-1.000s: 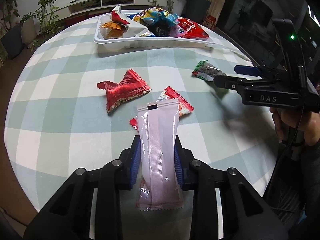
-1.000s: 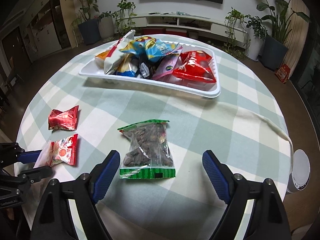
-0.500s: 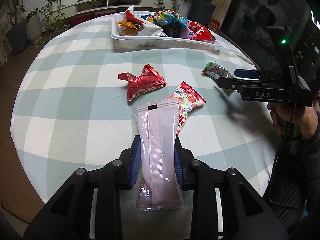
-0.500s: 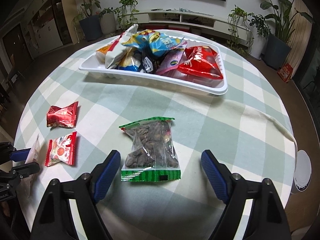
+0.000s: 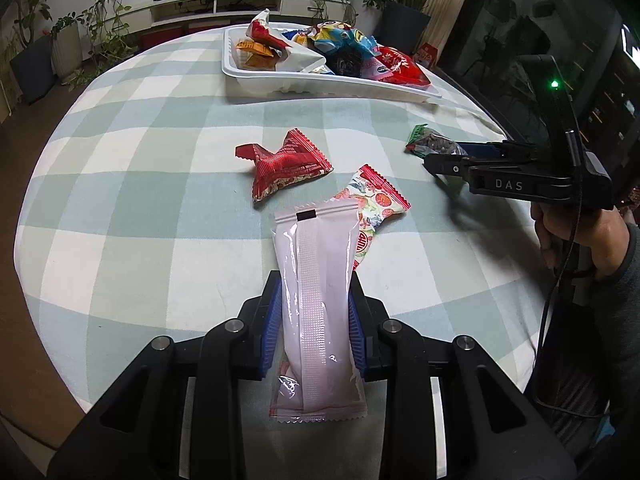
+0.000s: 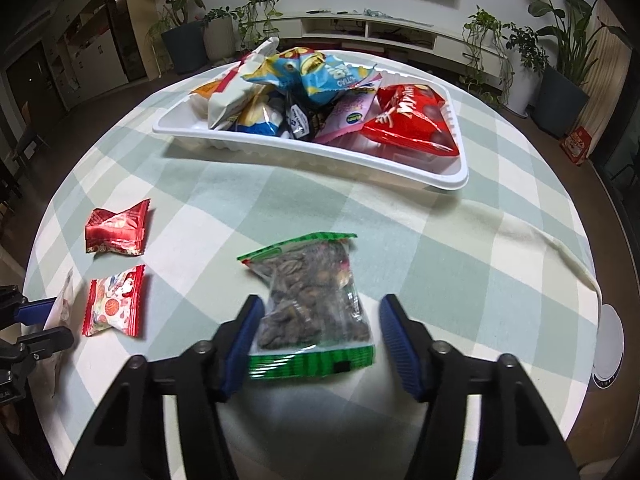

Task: Organize snacks
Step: 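Grasp the pink packet with the left tool while the right tool grasps the green-edged seed bag, then carry both packets into the white tray and open both tools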

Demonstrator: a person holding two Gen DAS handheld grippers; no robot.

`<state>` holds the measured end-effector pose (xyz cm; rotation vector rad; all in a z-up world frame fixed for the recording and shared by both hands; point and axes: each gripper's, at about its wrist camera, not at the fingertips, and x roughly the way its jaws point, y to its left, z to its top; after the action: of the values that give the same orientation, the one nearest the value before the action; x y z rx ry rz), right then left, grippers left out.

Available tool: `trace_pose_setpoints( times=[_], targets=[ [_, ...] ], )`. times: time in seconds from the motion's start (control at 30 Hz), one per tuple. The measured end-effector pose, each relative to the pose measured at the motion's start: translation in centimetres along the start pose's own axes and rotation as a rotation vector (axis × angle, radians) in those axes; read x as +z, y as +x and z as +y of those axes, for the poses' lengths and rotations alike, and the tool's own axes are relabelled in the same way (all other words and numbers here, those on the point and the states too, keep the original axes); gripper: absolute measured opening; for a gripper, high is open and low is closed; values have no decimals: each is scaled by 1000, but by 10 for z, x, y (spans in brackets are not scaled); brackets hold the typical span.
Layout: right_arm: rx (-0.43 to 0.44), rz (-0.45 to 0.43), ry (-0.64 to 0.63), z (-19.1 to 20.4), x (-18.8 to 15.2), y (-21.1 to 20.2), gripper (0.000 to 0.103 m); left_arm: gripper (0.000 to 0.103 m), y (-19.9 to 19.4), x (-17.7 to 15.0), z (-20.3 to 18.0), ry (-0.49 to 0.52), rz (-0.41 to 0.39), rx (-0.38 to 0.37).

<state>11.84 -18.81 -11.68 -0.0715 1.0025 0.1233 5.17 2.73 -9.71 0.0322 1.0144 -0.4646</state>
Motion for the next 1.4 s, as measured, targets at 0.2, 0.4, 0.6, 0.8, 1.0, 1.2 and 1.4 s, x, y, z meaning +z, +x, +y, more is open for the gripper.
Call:
trace_pose_setpoints(
  times=[0.2,0.4,0.6,0.8,1.0,1.2,1.4],
  targets=[
    [22,1,-17,4,-1,-3,29,28,1,0,0,0,-1,-1],
    [35,-25,-6,4,0,-10,27,27,1,0,1,2,-4,-3],
    [71,-77,22,1,3,-25,27,27,-3,2,1,-1,-14,-6],
    [88,-96,55,-5,5,-30,27,27,-10,10,1,1,-32,-6],
    [108,-139,106,-16,10,-43,27,27,-26,36,6,1,-75,-23],
    [140,-216,192,-41,37,-65,27,27,-49,95,14,25,-155,-35],
    [138,-271,247,-67,95,-67,27,28,-47,176,15,75,-193,-24]
  ],
)
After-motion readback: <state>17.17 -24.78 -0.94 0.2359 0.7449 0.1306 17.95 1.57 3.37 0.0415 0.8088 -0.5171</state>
